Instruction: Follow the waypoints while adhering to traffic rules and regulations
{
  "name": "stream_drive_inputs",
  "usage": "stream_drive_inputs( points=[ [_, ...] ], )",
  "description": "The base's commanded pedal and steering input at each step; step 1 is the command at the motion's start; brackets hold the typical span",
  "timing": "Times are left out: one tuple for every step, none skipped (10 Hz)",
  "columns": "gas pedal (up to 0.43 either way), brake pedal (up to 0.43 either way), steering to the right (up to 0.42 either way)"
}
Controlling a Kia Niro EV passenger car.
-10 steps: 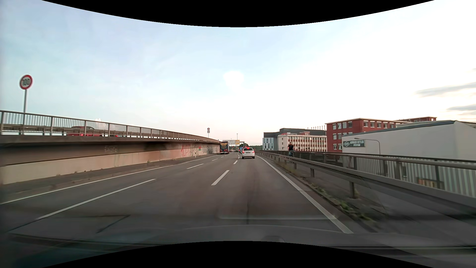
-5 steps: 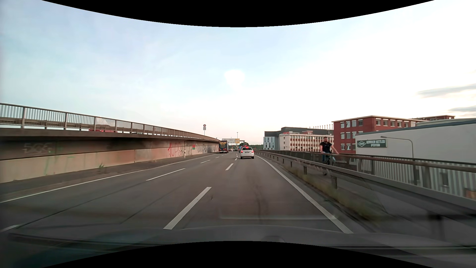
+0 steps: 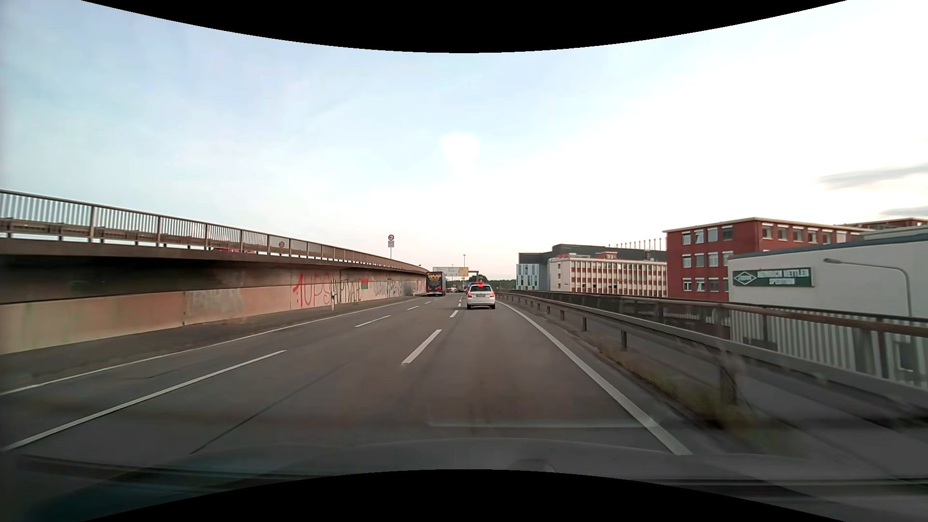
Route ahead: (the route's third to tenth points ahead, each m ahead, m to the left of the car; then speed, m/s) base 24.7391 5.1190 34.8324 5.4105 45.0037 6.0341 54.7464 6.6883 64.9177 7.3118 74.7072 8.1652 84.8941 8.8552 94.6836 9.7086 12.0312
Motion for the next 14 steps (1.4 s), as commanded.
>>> stream_drive_inputs(
  points=[
    [0.0,0.207,-0.011],
    [0.0,0.213,-0.012],
    [0.0,0.213,-0.012],
    [0.0,0.22,-0.01],
    [0.0,0.22,-0.009],
    [0.0,0.226,-0.01],
    [0.0,0.226,-0.01],
    [0.0,0.226,-0.009],
    [0.0,0.226,-0.009],
    [0.0,0.226,-0.01],
    [0.0,0.226,-0.01],
    [0.0,0.226,-0.01],
    [0.0,0.226,-0.01],
    [0.0,0.226,-0.01]
  ],
)
